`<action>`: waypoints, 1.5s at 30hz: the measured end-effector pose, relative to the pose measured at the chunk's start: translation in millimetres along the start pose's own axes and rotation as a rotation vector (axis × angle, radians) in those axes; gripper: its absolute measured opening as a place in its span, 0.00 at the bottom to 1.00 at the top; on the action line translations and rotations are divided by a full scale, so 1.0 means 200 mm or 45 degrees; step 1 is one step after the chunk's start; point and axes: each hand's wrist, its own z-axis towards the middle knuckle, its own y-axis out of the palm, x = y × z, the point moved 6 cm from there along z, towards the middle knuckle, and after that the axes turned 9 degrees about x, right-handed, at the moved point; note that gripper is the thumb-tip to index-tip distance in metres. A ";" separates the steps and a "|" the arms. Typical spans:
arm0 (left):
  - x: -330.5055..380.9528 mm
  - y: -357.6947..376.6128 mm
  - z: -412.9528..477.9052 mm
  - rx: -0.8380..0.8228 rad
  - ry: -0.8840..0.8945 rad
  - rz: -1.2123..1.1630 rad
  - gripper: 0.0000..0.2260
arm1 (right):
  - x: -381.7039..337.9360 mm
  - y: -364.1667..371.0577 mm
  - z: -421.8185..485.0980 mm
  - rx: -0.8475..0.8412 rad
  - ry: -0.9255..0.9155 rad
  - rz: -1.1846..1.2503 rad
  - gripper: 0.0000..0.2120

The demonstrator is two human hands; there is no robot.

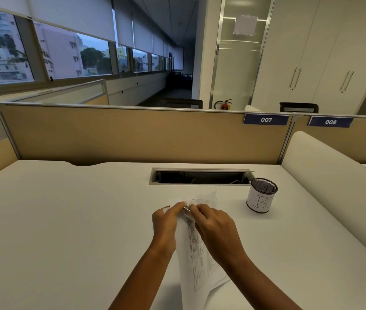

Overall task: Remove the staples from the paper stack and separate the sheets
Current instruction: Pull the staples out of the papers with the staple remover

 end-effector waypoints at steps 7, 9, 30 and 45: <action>-0.02 0.02 -0.01 -0.053 0.005 -0.054 0.05 | 0.13 0.02 -0.02 0.086 0.456 0.478 0.15; -0.01 0.03 -0.02 -0.038 0.016 -0.056 0.08 | 0.16 0.01 0.00 0.108 0.526 0.548 0.15; 0.01 0.02 0.00 0.032 0.056 0.044 0.11 | 0.04 -0.03 0.03 0.099 0.033 0.146 0.18; 0.01 0.07 -0.02 -0.100 -0.006 -0.040 0.05 | -0.04 -0.02 0.00 0.201 -0.393 -0.091 0.20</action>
